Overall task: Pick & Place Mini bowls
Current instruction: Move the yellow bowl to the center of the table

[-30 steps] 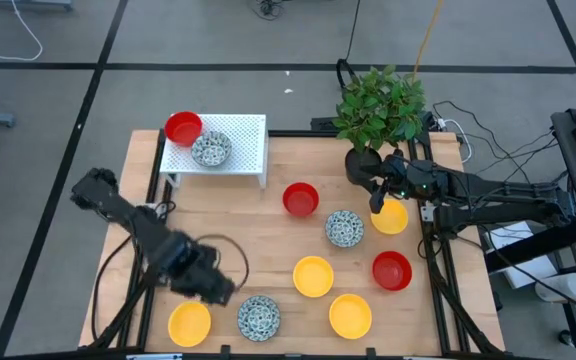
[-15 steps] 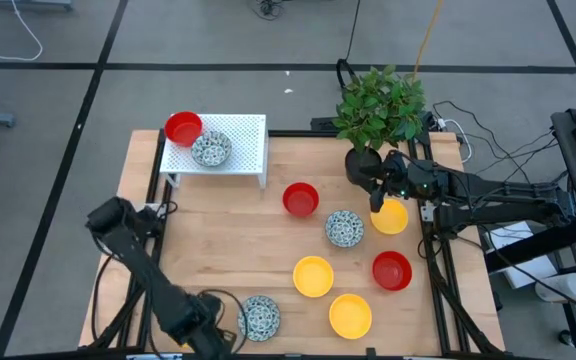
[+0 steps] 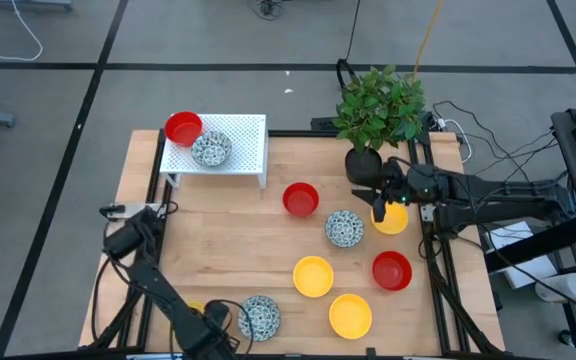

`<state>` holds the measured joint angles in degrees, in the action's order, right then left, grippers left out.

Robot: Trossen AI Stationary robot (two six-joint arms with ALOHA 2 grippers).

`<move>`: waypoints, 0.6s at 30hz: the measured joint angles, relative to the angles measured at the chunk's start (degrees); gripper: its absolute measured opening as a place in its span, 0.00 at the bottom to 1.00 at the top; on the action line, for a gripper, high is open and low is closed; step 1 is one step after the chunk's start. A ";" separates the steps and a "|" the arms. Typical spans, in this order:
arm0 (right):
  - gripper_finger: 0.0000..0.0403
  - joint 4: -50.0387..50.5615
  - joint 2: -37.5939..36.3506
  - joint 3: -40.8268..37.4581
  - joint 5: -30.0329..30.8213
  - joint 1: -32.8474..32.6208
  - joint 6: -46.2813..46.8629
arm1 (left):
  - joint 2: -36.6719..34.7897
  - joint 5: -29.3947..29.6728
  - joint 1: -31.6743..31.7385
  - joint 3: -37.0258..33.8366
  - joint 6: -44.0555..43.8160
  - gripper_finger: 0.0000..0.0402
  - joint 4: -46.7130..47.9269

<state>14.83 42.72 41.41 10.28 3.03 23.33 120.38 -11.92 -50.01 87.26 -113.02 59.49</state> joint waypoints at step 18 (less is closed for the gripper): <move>0.40 0.07 0.04 0.00 0.42 -4.83 2.93 | -0.24 5.92 12.50 0.00 29.91 0.04 19.59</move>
<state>14.90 42.76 41.41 10.71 -1.80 26.26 120.14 -6.01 -37.51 87.26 -83.11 79.08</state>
